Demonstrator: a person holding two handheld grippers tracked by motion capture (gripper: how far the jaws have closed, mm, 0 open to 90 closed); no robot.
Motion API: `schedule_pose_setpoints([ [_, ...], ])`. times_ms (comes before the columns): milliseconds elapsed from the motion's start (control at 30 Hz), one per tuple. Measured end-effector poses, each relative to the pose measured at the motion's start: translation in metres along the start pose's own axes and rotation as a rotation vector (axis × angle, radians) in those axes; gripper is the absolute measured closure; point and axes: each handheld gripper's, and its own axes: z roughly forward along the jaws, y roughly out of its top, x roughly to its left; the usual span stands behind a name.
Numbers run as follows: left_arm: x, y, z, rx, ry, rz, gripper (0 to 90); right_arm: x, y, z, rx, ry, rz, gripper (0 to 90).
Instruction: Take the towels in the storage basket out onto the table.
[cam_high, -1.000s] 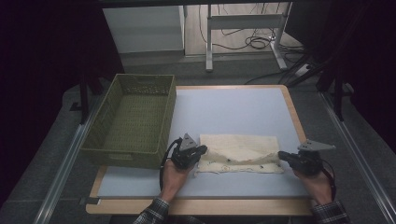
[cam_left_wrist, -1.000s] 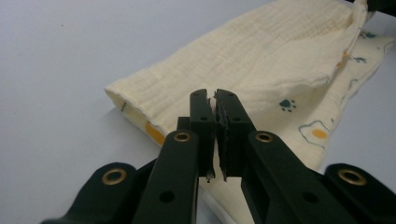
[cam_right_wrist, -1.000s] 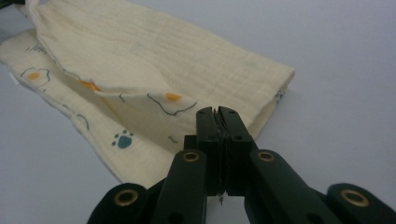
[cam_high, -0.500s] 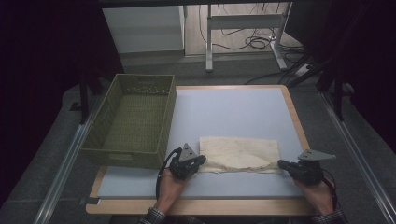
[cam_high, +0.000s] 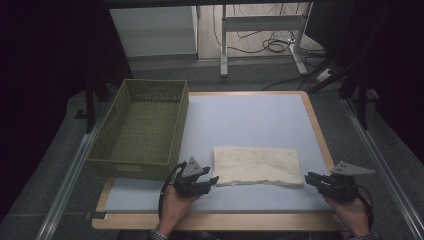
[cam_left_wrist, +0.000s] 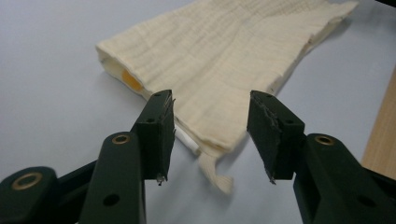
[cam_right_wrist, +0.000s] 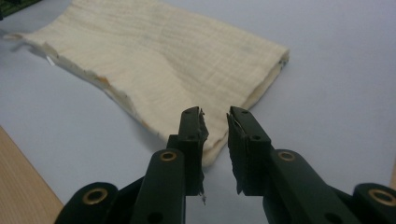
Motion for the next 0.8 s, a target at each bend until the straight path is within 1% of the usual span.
schedule_pose_setpoints([
  [133,0.005,0.010,0.010,0.003,0.027,-0.011,48.5,-0.002,0.008,0.004,-0.015,0.005,0.003,73.9],
  [267,0.012,0.019,0.027,0.017,0.064,-0.024,47.6,-0.005,0.017,0.019,-0.004,0.006,-0.002,72.8],
  [400,0.023,0.027,0.044,0.026,0.093,-0.053,47.7,-0.012,0.024,0.034,0.002,-0.004,0.000,73.1],
  [433,0.027,0.029,0.049,0.028,0.099,-0.067,47.9,-0.015,0.026,0.038,0.003,-0.010,0.000,73.4],
  [467,0.029,0.031,0.051,0.029,0.108,-0.070,48.3,-0.019,0.029,0.042,0.004,-0.021,0.000,73.5],
  [600,0.041,0.042,0.060,0.018,0.176,-0.093,52.2,-0.031,0.041,0.053,0.001,-0.056,0.010,73.3],
  [633,0.043,0.044,0.062,0.017,0.186,-0.095,53.9,-0.034,0.045,0.057,-0.002,-0.074,0.006,72.9],
  [667,0.046,0.047,0.065,0.024,0.201,-0.096,55.4,-0.036,0.047,0.059,0.001,-0.081,0.008,72.9],
  [733,0.052,0.049,0.071,0.044,0.218,-0.097,57.2,-0.040,0.052,0.066,0.002,-0.094,0.007,72.2],
  [800,0.055,0.049,0.078,0.067,0.219,-0.105,58.1,-0.043,0.055,0.073,0.007,-0.098,0.006,70.5],
])
